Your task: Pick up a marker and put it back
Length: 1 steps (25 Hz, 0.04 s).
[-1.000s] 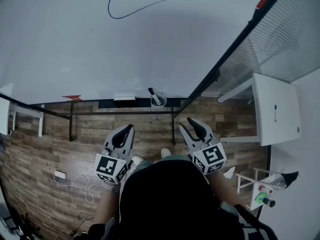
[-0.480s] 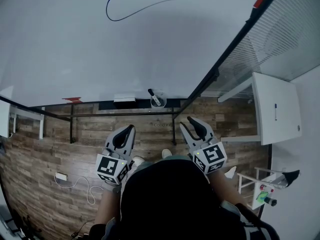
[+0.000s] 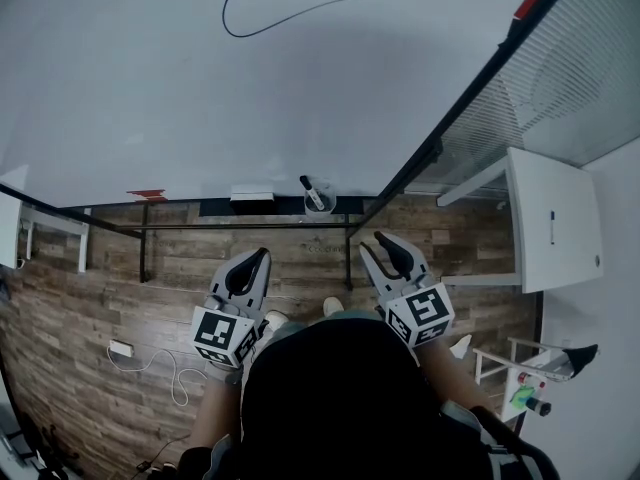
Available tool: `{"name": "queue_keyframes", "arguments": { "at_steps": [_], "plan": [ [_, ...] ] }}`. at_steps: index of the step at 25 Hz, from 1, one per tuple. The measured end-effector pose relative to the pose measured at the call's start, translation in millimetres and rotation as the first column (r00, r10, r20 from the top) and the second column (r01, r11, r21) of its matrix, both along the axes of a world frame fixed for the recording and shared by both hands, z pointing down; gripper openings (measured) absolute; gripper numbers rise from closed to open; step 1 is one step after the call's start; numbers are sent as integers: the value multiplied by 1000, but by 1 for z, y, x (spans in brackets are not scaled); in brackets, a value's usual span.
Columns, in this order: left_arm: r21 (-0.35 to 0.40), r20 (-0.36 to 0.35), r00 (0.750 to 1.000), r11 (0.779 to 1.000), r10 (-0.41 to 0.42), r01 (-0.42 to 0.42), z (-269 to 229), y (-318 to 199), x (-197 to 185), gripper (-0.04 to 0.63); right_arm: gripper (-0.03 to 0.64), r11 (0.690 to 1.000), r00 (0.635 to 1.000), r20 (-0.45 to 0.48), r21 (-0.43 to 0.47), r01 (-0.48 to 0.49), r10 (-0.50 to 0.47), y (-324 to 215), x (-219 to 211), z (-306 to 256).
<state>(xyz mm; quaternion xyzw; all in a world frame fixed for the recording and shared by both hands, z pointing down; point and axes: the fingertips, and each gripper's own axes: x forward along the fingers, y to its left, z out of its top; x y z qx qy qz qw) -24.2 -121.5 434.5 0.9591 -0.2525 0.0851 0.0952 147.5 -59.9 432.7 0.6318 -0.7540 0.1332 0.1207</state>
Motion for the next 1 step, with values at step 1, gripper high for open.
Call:
{"name": "queue_keyframes", "arguments": {
  "at_steps": [1],
  "plan": [
    [-3, 3, 1000, 1000, -1, 1, 1, 0, -1, 20, 147, 1000, 1000, 0, 1, 1, -1, 0, 0, 0]
  ]
}}
